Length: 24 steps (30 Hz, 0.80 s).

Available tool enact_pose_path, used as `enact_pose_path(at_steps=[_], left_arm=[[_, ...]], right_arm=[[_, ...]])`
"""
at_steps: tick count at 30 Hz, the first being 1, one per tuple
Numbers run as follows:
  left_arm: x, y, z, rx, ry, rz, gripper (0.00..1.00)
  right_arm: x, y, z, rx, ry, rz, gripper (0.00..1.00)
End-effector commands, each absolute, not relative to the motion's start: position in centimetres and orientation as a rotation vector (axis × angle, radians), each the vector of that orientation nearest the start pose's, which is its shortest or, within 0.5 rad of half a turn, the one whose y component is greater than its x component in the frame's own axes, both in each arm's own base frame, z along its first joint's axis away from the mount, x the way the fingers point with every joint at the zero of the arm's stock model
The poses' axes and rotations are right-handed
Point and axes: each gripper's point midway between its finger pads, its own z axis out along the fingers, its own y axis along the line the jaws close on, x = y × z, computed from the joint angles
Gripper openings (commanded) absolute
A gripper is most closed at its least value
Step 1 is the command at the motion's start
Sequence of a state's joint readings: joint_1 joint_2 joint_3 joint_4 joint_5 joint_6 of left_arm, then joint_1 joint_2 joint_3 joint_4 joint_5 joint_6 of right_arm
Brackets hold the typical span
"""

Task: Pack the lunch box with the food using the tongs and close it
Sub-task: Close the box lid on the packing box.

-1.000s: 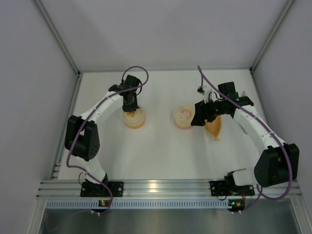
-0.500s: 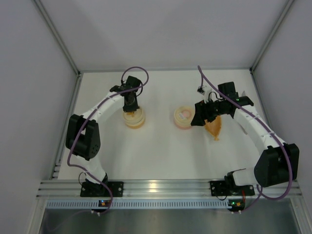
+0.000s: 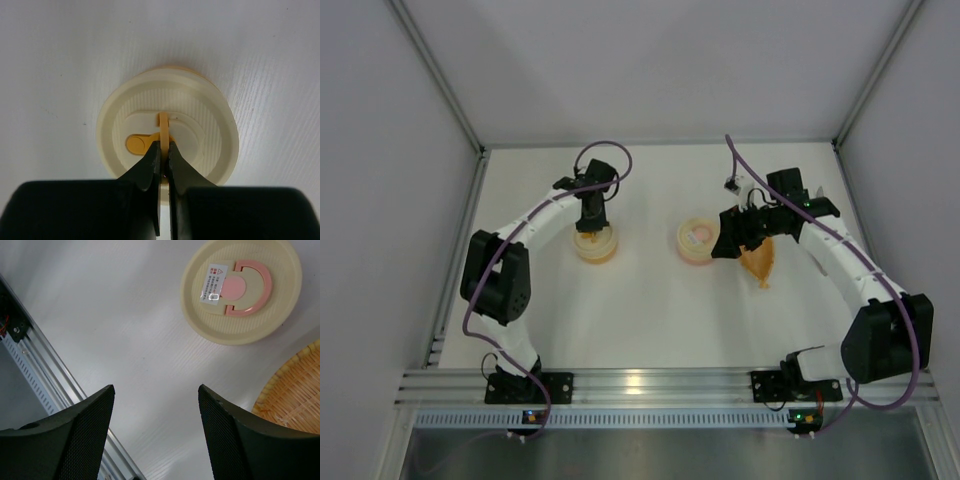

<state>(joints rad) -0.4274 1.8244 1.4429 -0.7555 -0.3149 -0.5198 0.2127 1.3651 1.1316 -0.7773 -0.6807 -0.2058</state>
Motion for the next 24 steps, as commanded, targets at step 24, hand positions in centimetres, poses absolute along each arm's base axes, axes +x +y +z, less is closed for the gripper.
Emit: enact_pose_path(at_steps=[24], left_arm=[[39.7,-15.7,9.4,-0.083,2.578,0.157,0.00]], right_arm=[[27.7,16.4,16.7,-0.742,2.333,0.880,0.67]])
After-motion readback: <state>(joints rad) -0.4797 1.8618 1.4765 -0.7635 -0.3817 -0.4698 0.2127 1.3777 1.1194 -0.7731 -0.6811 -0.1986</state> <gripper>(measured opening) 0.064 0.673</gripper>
